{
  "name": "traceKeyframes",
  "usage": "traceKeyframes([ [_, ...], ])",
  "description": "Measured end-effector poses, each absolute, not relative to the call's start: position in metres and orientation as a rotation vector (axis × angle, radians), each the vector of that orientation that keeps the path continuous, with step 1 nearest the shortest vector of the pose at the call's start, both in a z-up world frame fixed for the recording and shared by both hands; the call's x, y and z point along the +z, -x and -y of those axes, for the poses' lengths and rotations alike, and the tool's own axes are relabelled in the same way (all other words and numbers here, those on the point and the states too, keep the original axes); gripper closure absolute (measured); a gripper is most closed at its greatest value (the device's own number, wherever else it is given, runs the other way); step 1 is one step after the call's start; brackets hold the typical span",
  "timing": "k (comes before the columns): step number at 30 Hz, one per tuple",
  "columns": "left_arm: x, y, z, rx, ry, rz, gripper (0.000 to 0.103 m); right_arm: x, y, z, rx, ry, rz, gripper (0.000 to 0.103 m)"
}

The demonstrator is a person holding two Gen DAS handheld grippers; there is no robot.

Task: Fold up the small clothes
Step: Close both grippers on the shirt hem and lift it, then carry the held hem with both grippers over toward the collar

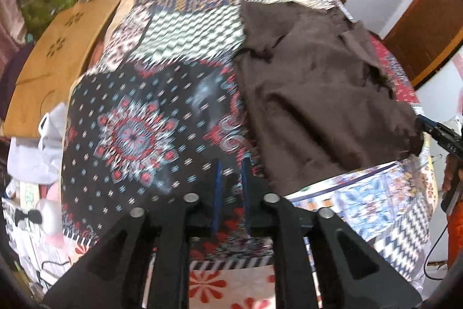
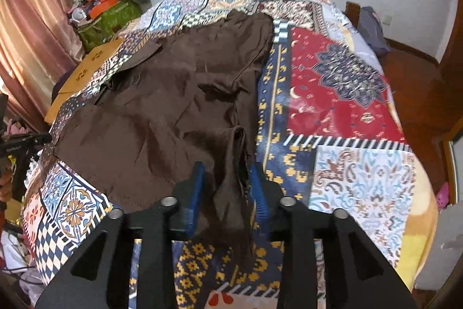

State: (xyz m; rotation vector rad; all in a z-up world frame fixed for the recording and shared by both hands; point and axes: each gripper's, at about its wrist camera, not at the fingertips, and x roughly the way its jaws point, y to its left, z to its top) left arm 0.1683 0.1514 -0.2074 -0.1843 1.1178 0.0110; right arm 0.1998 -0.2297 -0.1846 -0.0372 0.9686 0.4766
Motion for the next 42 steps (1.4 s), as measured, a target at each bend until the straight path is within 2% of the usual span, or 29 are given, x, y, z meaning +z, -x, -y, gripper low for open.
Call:
traceKeyframes([
  [2, -0.203, -0.174, -0.14, -0.018, 0.19, -1.114, 0.078, -0.179, -0.194, 0.235, 0.473, 0.035, -0.948, 0.066],
  [7, -0.216, -0.188, -0.118, -0.07, 0.21, -1.159, 0.078, -0.183, -0.184, 0.244, 0.464, 0.028, -0.952, 0.063],
  [9, -0.226, -0.191, -0.113, -0.076, 0.217, -1.194, 0.075, -0.189, -0.182, 0.244, 0.467, 0.032, -0.972, 0.062],
  [11, -0.236, -0.193, -0.11, -0.058, 0.208, -1.218, 0.055, -0.198, -0.178, 0.244, 0.462, 0.044, -0.993, 0.063],
  [16, -0.239, -0.188, -0.115, -0.04, 0.247, -1.189, 0.054, -0.221, -0.175, 0.24, 0.46, 0.051, -1.027, 0.063],
  [18, -0.242, -0.186, -0.116, -0.038, 0.258, -1.188, 0.059, -0.223, -0.179, 0.24, 0.448, 0.033, -1.024, 0.063],
  [20, -0.243, -0.186, -0.118, -0.025, 0.269, -1.189, 0.075, -0.221, -0.182, 0.24, 0.446, 0.019, -1.011, 0.063],
  [21, -0.244, -0.186, -0.118, -0.024, 0.278, -1.19, 0.079, -0.22, -0.185, 0.239, 0.452, 0.005, -1.005, 0.063],
  [22, -0.243, -0.187, -0.119, -0.017, 0.284, -1.19, 0.09, -0.219, -0.186, 0.239, 0.454, -0.004, -1.006, 0.063],
  [23, -0.243, -0.186, -0.118, -0.01, 0.283, -1.192, 0.093, -0.219, -0.187, 0.239, 0.459, -0.016, -1.01, 0.066],
  [24, -0.243, -0.187, -0.118, -0.005, 0.281, -1.193, 0.095, -0.22, -0.188, 0.239, 0.466, -0.026, -1.021, 0.081],
  [25, -0.241, -0.187, -0.118, -0.002, 0.276, -1.191, 0.098, -0.222, -0.189, 0.238, 0.476, -0.027, -1.044, 0.092],
  [26, -0.238, -0.186, -0.118, 0.003, 0.262, -1.184, 0.098, -0.223, -0.189, 0.237, 0.483, -0.03, -1.058, 0.097],
  [32, -0.192, -0.169, -0.128, 0.028, 0.171, -1.057, 0.098, -0.19, -0.17, 0.248, 0.531, -0.03, -0.98, 0.097],
  [42, -0.118, -0.15, -0.143, -0.003, 0.242, -0.886, 0.098, -0.119, -0.161, 0.259, 0.587, -0.125, -0.794, 0.097],
])
